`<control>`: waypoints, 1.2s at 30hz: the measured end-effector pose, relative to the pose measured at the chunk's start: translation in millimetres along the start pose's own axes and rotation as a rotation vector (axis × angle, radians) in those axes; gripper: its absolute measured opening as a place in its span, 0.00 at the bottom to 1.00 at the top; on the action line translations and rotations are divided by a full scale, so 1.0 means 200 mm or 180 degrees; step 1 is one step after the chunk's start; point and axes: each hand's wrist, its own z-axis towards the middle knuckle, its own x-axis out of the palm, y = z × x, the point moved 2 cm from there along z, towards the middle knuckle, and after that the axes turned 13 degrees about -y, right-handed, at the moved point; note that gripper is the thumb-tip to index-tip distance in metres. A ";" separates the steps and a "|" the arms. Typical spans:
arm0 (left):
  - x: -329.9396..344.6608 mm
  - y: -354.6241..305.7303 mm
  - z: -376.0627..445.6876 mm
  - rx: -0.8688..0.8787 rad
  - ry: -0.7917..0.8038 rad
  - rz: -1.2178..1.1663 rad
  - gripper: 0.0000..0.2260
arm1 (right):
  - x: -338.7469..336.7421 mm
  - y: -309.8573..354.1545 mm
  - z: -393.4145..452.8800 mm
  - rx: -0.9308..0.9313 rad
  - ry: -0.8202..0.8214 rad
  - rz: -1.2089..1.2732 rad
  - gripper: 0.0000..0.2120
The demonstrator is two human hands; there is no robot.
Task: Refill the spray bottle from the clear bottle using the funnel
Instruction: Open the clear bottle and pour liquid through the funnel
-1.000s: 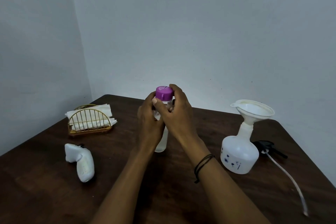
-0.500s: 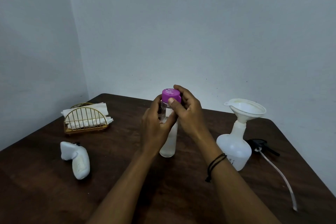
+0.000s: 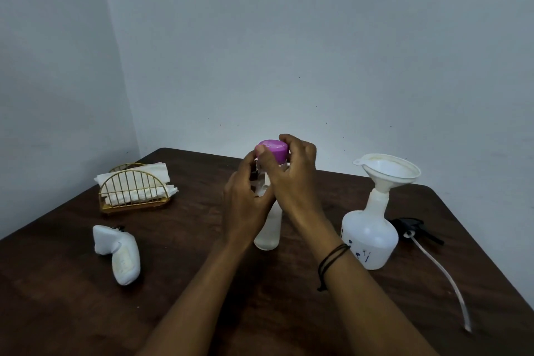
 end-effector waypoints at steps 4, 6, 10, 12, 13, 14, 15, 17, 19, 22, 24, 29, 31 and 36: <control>0.00 -0.01 -0.01 0.0066 0.0037 0.0061 0.28 | -0.01 0.01 -0.02 -0.0351 -0.0340 -0.0205 0.26; 0.01 -0.02 -0.01 0.0081 0.0066 0.0049 0.27 | -0.02 0.01 -0.01 -0.0262 -0.0141 -0.0159 0.28; 0.01 -0.01 -0.01 0.0068 0.0048 0.0036 0.27 | 0.00 0.01 -0.02 -0.0178 0.0011 -0.0250 0.28; 0.01 -0.01 -0.02 0.0119 0.0059 0.0073 0.28 | 0.00 0.02 -0.03 -0.0325 -0.0242 -0.0321 0.29; 0.01 -0.01 -0.02 0.0140 0.0065 0.0069 0.28 | 0.00 0.02 -0.03 -0.0364 -0.0292 -0.0267 0.30; 0.01 -0.02 -0.02 0.0143 0.0064 0.0054 0.28 | -0.01 0.01 -0.02 -0.0354 -0.0262 -0.0175 0.31; 0.01 -0.02 -0.01 0.0127 0.0056 0.0041 0.28 | -0.01 0.01 -0.02 -0.0301 -0.0179 -0.0070 0.33; 0.00 -0.02 -0.01 0.0101 0.0053 0.0043 0.28 | -0.01 0.01 -0.01 -0.0164 0.0056 0.0079 0.36; 0.00 -0.02 -0.02 0.0082 0.0060 0.0049 0.29 | 0.01 0.02 -0.02 -0.0237 0.0046 -0.0097 0.39; 0.00 -0.02 -0.02 0.0029 0.0084 0.0055 0.33 | 0.01 0.02 -0.03 -0.0343 -0.0295 -0.0328 0.34; 0.01 -0.01 -0.02 -0.0006 0.0105 0.0113 0.35 | 0.00 0.01 -0.02 -0.0317 -0.0276 -0.0192 0.31; 0.00 -0.02 -0.02 0.0075 -0.0006 0.0133 0.31 | 0.01 0.03 -0.02 -0.0284 -0.0078 -0.0244 0.29; 0.01 -0.03 -0.02 0.0108 0.0036 0.0117 0.32 | 0.01 0.03 -0.02 -0.0322 -0.0308 -0.0365 0.27; 0.02 0.02 -0.03 -0.0020 0.0071 0.0172 0.35 | -0.01 0.05 -0.01 -0.0383 -0.0198 -0.0207 0.25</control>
